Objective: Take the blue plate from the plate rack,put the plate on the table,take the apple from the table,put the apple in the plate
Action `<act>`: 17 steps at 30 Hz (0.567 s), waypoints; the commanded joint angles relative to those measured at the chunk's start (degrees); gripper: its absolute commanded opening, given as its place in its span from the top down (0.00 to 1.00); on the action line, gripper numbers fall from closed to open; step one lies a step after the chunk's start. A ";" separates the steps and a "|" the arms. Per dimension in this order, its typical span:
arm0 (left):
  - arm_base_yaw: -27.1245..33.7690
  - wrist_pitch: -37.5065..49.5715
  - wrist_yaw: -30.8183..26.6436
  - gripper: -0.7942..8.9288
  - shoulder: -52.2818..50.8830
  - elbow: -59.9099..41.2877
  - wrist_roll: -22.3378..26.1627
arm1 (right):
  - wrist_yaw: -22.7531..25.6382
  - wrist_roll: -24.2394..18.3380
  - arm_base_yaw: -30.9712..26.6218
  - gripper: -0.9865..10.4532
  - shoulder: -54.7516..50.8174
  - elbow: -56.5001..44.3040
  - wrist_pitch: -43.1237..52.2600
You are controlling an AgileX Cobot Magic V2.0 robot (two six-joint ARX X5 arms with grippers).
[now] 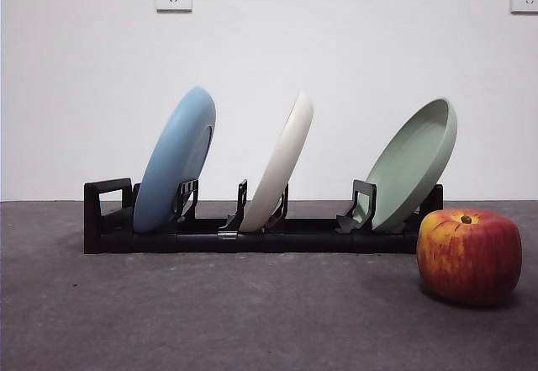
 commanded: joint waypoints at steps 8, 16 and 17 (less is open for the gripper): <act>0.13 2.86 0.52 0.92 -0.15 -0.81 -4.85 | -2.86 41.66 0.11 0.91 0.02 -0.76 0.07; 0.13 8.98 8.44 0.92 -0.11 0.70 -14.73 | -5.84 52.35 0.11 0.92 0.39 1.73 1.25; 0.15 8.52 9.18 0.92 0.09 1.51 -16.41 | -5.81 52.76 0.11 0.92 0.74 2.58 1.22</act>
